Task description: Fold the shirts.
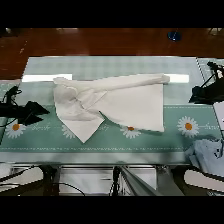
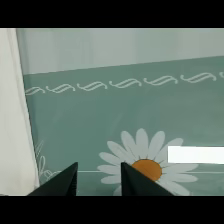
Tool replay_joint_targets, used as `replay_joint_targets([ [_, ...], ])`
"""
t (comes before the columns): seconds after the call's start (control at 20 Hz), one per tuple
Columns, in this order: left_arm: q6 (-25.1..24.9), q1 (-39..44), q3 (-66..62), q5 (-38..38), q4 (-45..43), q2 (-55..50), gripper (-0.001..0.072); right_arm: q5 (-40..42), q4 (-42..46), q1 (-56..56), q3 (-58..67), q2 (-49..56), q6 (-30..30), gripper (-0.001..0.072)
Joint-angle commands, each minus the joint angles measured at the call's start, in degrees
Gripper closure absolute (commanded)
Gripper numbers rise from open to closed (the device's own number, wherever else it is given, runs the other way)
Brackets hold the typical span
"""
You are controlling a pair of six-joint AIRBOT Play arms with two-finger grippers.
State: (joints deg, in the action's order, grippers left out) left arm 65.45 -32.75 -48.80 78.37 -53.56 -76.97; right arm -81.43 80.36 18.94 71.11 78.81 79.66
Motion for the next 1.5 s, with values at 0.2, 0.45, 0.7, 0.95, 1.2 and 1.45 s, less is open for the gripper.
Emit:
replay_joint_targets([
  [0.2,1.53,10.45,1.22,-7.58,2.23,-6.84,-0.0012,1.55,-6.29,-0.13,-1.2,-0.11,-0.87,0.0371],
  [0.45,3.41,19.1,0.5,-17.86,5.01,-11.1,0.0002,-0.33,-9.03,-0.13,-1.2,-0.17,-0.87,0.0372],
  [0.7,4.87,19.85,-2.99,-20.06,3.04,-12.31,0.0669,-1.42,-9.53,-0.13,-1.2,-4.22,-0.92,0.0374],
  [0.95,2.1,18.91,-5.46,-13.05,3.02,-11.76,0.0673,-2.71,-1.55,0.26,-1.2,-9.62,-1.09,0.0316],
  [1.2,0.52,18.86,-5.53,-10.73,3.02,-11.45,0.0674,-7.67,-10.45,9.01,-13.46,-9.64,-2.4,0.0162],
  [1.45,0.52,18.84,-5.53,-10.29,3.04,-11.45,0.0674,0.63,-27.32,9.4,-30.99,-9.62,-7.41,0.0161],
])
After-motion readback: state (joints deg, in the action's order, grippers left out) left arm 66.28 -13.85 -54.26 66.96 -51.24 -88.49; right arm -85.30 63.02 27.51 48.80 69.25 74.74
